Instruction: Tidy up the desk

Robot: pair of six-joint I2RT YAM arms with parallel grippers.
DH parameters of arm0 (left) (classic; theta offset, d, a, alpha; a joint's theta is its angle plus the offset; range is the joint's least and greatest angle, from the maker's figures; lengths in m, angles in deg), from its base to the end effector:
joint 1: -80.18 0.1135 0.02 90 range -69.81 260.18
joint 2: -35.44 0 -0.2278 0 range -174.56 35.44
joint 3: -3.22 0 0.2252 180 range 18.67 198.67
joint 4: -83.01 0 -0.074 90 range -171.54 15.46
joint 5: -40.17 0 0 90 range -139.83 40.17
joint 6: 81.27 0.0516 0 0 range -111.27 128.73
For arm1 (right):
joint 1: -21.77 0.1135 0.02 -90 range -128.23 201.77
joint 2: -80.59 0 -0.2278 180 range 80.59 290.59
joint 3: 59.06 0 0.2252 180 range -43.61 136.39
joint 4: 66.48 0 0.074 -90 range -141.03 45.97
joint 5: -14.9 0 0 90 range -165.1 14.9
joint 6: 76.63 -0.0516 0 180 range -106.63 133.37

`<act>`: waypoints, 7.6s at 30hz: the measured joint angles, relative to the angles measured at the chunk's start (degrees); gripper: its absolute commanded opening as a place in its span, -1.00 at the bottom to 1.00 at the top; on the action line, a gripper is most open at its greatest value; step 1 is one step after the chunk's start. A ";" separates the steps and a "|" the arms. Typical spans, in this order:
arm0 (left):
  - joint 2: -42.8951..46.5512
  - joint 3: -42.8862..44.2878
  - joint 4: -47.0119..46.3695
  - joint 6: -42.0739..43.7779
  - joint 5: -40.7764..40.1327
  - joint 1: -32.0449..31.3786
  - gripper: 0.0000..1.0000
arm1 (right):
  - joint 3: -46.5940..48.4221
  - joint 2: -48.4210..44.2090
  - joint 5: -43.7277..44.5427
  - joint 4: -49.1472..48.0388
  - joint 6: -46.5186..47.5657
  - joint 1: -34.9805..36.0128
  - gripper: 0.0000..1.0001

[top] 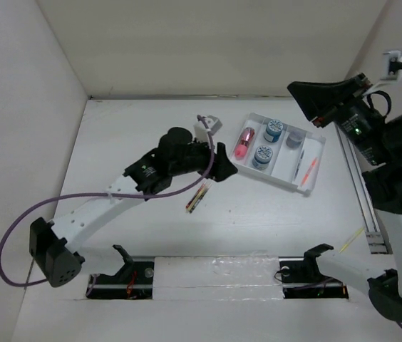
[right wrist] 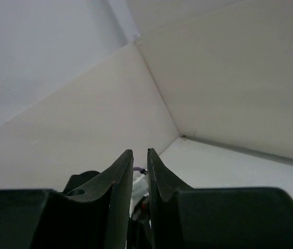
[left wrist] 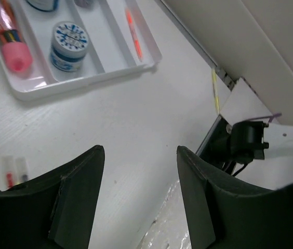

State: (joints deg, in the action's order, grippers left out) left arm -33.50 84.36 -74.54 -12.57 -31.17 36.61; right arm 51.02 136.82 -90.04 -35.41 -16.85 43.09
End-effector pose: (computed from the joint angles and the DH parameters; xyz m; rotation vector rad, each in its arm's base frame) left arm 0.1909 -0.2044 0.3518 0.6091 1.7739 -1.0902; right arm 0.1260 0.0634 0.5327 -0.1449 1.2317 0.9396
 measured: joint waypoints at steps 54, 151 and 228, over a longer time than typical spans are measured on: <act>-83.08 68.72 -8.81 15.21 6.71 -32.26 0.35 | 17.35 23.52 -8.39 -13.90 -7.37 50.14 -0.36; 20.76 -8.90 8.68 0.66 -49.03 -1.55 0.19 | -40.19 47.78 49.24 -18.03 -26.47 39.50 -0.20; 36.33 -11.37 4.81 -2.71 -49.07 0.57 0.35 | -44.17 36.30 3.98 -19.15 -12.66 -39.39 0.05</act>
State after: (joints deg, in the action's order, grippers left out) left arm 2.82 73.00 -69.73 -15.28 -80.24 37.18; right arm 6.85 173.12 -86.06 -54.56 -29.50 3.70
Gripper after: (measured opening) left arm 0.672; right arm 0.450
